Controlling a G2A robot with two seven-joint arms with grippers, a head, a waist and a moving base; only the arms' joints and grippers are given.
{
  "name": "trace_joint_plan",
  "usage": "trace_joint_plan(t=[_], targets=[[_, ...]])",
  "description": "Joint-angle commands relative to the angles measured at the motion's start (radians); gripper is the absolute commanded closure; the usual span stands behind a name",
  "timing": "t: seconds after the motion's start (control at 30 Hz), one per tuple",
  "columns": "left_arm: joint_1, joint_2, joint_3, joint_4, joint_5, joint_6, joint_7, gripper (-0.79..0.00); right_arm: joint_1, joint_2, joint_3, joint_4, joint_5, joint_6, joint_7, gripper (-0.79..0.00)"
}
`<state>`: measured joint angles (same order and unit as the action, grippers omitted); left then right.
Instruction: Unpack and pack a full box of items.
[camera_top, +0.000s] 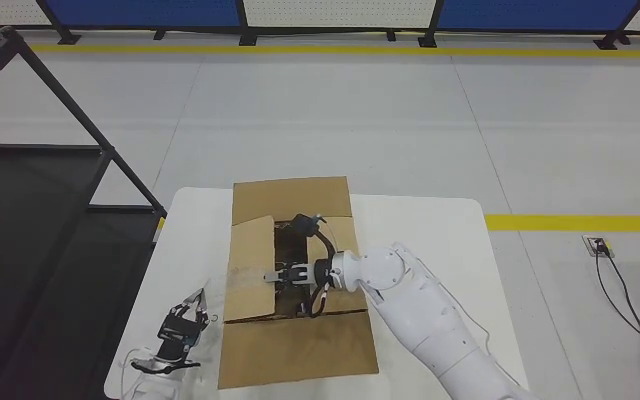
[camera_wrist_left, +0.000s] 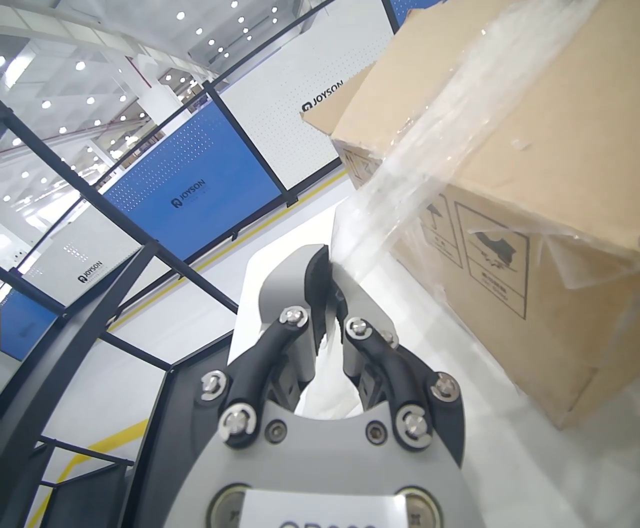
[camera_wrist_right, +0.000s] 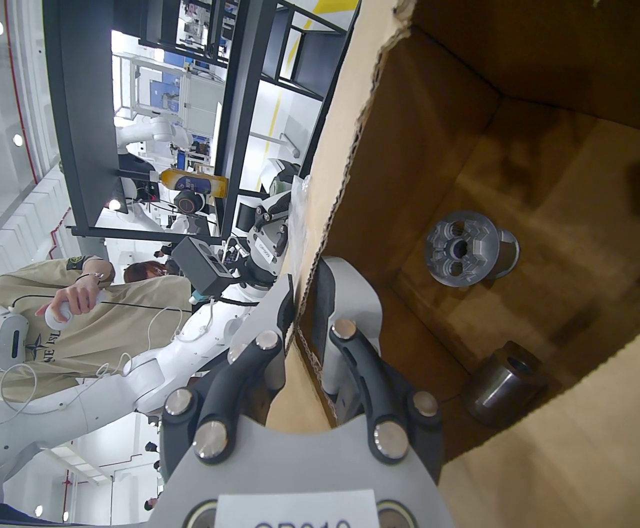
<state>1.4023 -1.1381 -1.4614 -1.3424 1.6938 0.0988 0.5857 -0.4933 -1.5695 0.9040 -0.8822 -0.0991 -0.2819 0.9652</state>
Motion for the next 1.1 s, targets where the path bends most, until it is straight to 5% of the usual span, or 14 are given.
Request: trace_joint_plan(t=[0.0,0.03,1.07], targets=[[0.0,-0.001,-0.002,0.001,-0.004,0.001,0.0,0.0,0.002,0.0,0.0,0.005,0.006,-0.004,0.003,-0.068],[-0.001,-0.001,-0.003,0.003,-0.004,0.003,-0.001,0.0,0.004,0.0,0.0,0.008,0.007,-0.005,0.003,0.0],[-0.035,-0.011,-0.046,0.089,-0.003,0.045,-0.002,0.0,0.023,0.0,-0.008,0.04,0.01,-0.009,0.0,0.0]])
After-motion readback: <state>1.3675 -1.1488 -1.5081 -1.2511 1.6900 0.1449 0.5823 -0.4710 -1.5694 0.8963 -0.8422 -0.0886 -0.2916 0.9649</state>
